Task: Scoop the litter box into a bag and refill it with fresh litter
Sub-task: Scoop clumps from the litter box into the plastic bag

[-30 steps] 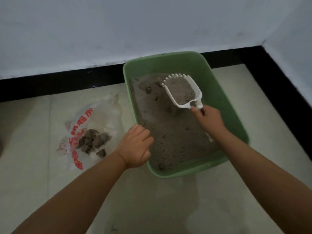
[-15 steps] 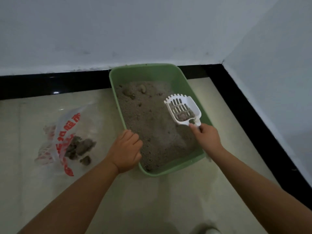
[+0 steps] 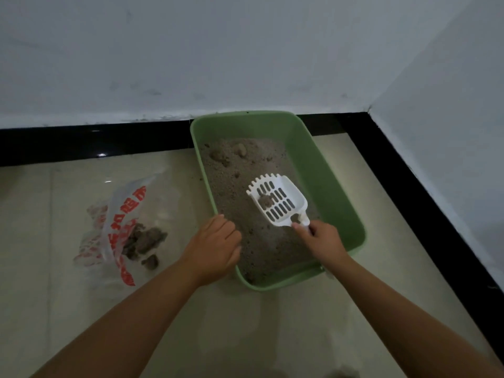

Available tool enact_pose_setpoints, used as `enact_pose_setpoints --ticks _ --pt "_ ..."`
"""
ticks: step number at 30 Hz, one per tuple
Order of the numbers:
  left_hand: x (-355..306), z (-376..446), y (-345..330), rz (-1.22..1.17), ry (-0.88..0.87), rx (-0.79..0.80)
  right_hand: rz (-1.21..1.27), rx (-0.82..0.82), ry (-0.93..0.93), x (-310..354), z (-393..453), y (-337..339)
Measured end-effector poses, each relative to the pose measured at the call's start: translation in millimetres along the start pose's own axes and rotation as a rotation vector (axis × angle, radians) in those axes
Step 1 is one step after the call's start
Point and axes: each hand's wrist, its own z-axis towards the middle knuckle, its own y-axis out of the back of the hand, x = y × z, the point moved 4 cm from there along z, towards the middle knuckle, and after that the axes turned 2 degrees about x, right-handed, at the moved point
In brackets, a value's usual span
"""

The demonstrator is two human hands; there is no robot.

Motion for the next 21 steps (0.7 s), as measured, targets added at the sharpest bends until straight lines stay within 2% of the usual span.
enact_pose_setpoints --ticks 3,8,12,14,16,21 --pt "18.0 -3.8 18.4 0.08 0.126 -0.026 0.065 0.013 0.039 13.8 -1.5 -4.0" --pt "75.2 -36.5 70.0 0.251 0.617 -0.002 0.149 0.122 0.126 40.2 -7.7 -14.9" --pt "89.1 -65.7 93.0 0.098 1.025 0.22 0.05 0.256 0.239 75.9 -13.8 -27.7" --pt "93.2 -76.6 95.1 0.047 1.079 0.207 -0.061 0.331 0.28 97.8 -15.9 -41.3" --pt "99.8 -83.0 97.6 -0.017 1.111 0.125 -0.226 0.383 0.326 118.6 -18.0 -57.4" --pt "110.7 -91.9 108.2 -0.098 1.212 -0.031 -0.672 0.413 0.529 171.8 -37.1 -93.6"
